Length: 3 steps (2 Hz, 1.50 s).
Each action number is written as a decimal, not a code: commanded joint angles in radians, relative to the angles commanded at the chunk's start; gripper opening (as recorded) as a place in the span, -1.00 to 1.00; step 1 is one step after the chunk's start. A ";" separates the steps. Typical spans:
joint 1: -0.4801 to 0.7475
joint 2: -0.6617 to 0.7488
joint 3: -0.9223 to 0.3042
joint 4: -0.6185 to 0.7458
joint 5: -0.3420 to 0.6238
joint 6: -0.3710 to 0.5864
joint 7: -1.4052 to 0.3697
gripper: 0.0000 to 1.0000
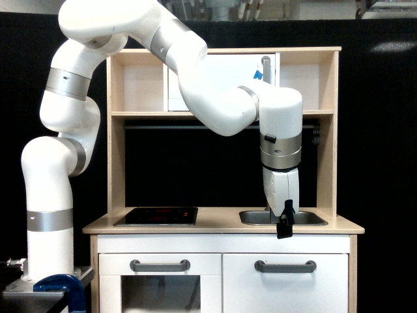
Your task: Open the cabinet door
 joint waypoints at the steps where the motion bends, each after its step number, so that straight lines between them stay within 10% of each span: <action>1: 0.004 -0.016 0.011 -0.045 0.009 -0.049 0.015 1.00; 3: 0.053 0.151 0.152 -0.054 0.128 -0.279 0.007 1.00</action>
